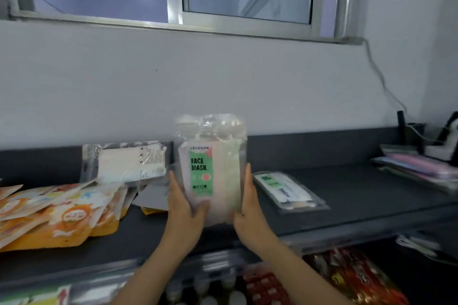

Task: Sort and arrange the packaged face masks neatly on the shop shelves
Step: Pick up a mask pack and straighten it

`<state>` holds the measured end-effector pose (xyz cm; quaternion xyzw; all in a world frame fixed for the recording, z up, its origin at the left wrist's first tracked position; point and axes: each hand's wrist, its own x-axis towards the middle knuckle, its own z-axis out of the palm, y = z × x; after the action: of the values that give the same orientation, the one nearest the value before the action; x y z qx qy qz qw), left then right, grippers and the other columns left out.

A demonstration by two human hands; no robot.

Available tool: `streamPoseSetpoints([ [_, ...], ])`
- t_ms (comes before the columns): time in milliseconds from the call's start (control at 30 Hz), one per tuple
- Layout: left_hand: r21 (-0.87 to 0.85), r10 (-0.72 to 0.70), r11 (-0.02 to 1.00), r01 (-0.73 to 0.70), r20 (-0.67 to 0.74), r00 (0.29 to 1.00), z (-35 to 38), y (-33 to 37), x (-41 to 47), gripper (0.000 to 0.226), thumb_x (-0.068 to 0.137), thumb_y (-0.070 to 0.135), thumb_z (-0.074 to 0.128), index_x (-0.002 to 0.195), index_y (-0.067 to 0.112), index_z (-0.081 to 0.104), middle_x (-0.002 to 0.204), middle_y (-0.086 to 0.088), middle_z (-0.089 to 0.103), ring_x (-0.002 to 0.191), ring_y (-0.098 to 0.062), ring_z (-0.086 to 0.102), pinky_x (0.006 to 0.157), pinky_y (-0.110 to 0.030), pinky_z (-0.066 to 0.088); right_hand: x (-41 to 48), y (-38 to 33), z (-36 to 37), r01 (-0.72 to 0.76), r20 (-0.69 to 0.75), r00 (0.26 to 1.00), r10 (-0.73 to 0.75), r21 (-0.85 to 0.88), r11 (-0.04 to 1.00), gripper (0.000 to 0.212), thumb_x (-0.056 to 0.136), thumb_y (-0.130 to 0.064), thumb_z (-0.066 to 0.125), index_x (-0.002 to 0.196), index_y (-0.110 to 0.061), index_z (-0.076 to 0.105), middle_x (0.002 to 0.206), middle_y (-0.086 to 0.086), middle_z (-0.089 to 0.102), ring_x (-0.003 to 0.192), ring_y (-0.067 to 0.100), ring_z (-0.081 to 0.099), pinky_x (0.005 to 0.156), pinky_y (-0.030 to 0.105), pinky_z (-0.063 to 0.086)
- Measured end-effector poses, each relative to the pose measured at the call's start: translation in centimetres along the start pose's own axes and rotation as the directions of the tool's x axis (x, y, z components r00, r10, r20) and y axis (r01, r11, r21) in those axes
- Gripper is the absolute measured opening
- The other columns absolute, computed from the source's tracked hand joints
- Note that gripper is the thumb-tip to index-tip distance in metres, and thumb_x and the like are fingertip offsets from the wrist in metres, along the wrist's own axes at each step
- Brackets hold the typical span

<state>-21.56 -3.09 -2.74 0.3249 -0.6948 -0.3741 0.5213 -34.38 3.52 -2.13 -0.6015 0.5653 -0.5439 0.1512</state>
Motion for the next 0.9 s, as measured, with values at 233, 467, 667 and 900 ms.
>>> streamPoseSetpoints([
  [233, 0.152, -0.013, 0.988, 0.027, -0.092, 0.996, 4.2, 3.2, 0.1, 0.096, 0.083, 0.014, 0.068, 0.150, 0.029, 0.001, 0.148, -0.001, 0.032, 0.134, -0.020, 0.035, 0.109, -0.048, 0.035, 0.1, 0.8, -4.3, -0.071, -0.057, 0.996, 0.073, 0.034, 0.997, 0.093, 0.086, 0.009, 0.039, 0.142, -0.042, -0.014, 0.128, -0.009, 0.033, 0.107, 0.006, 0.042, 0.088, 0.014, 0.038],
  [467, 0.207, 0.053, 0.977, -0.047, -0.025, 0.998, 12.4, 6.9, -0.5, 0.097, 0.083, 0.035, 0.068, 0.150, 0.022, 0.000, 0.153, 0.003, 0.026, 0.139, -0.018, 0.028, 0.113, -0.041, 0.028, -2.1, 2.3, -13.9, -0.071, -0.165, 0.982, 0.087, 0.101, 0.992, 0.080, 0.093, 0.001, 0.044, 0.148, -0.035, -0.001, 0.137, -0.011, 0.042, 0.102, 0.012, 0.059, 0.073, 0.018, 0.051],
  [667, 0.235, -0.034, 0.972, 0.003, 0.127, 0.991, 19.5, 7.6, -0.7, 0.079, 0.085, 0.035, 0.065, 0.146, 0.011, 0.022, 0.136, 0.001, 0.051, 0.122, -0.017, 0.049, 0.101, -0.038, 0.043, -2.9, 5.2, -20.5, -0.228, -0.269, 0.939, 0.213, -0.026, 0.973, 0.054, 0.093, -0.004, 0.047, 0.143, -0.017, 0.034, 0.136, -0.002, 0.047, 0.115, 0.012, 0.049, 0.096, 0.026, 0.043],
  [900, 0.263, -0.110, 0.962, 0.069, 0.147, 0.983, 20.8, 7.4, 1.5, 0.037, 0.092, 0.024, 0.055, 0.125, 0.014, 0.042, 0.114, 0.005, 0.053, 0.098, -0.011, 0.052, 0.077, -0.022, 0.042, 1.5, 7.4, -22.4, -0.342, -0.219, 0.919, 0.326, -0.036, 0.939, 0.048, 0.091, -0.006, 0.050, 0.138, -0.016, 0.046, 0.139, 0.002, 0.047, 0.097, 0.009, 0.049, 0.082, 0.024, 0.046],
])
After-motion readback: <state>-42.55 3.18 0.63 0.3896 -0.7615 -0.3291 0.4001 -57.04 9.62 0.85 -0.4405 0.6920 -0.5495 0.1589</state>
